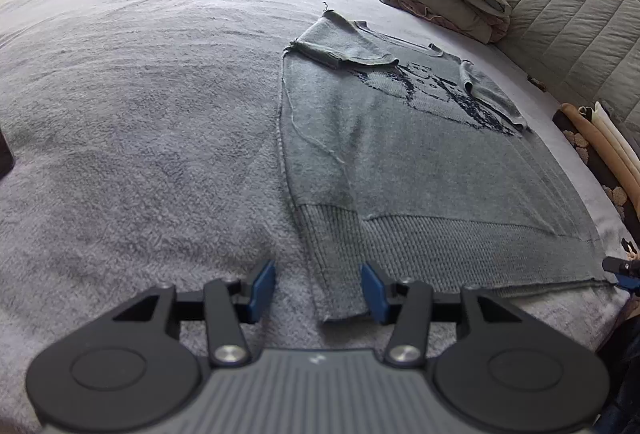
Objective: Fold clothes
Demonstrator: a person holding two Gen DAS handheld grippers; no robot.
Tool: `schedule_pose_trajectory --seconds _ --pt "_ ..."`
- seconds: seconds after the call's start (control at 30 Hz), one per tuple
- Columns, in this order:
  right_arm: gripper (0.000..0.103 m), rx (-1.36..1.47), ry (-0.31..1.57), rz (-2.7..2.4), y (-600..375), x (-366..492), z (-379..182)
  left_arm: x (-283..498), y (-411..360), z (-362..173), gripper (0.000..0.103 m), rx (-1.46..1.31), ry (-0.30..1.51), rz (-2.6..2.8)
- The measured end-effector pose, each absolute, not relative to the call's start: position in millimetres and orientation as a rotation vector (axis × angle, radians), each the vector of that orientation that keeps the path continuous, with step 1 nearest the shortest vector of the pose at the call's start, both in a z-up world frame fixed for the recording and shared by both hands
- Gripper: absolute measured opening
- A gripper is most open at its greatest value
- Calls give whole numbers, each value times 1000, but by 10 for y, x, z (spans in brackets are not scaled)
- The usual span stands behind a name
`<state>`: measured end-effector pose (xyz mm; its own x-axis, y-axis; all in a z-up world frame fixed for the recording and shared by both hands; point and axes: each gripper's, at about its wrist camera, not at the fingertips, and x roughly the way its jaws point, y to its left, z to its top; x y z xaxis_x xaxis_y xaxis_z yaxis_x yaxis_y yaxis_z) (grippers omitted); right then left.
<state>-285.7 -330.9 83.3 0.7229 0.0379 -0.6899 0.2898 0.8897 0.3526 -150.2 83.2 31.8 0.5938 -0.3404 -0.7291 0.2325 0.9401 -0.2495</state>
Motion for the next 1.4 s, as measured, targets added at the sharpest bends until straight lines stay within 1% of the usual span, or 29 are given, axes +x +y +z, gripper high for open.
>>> schedule_pose_trajectory --seconds 0.17,0.2,0.23,0.27,0.3,0.33,0.37,0.4,0.43,0.5,0.73,1.07,1.2,1.4 --pt "68 428 756 -138 -3249 -2857 823 -1509 767 313 51 -104 866 -328" --pt "68 426 755 -135 -3242 -2859 820 -1510 758 314 45 -98 864 -324" --pt "67 427 754 -129 -3235 -2861 816 -1511 756 317 34 -96 863 -321" --pt "65 453 750 -114 -3250 -2867 806 -1507 763 322 29 -101 863 -321" --pt "63 489 745 -95 -3276 -2874 792 -1500 774 323 17 -114 864 -324" --pt "56 533 741 -79 -3310 -2880 774 -1493 787 323 11 -130 867 -327" --pt "42 565 739 -78 -3342 -2885 761 -1486 797 322 10 -142 869 -326" --pt "32 580 739 -88 -3368 -2887 752 -1480 807 320 9 -151 870 -323" --pt "14 591 739 -95 -3388 -2888 746 -1473 815 320 7 -162 872 -319" --pt "11 610 718 -78 -3388 -2901 755 -1469 829 339 6 -181 870 -315" --pt "9 659 607 -45 -3430 -2956 878 -1479 877 442 5 -230 825 -339" --pt "9 701 522 -27 -3549 -2775 1116 -1370 929 569 5 -297 783 -340" --pt "9 703 545 -29 -3647 -2515 1250 -1216 877 678 5 -282 757 -329" --pt "9 694 617 -23 -3861 -1928 1429 -772 711 870 5 -228 721 -311"
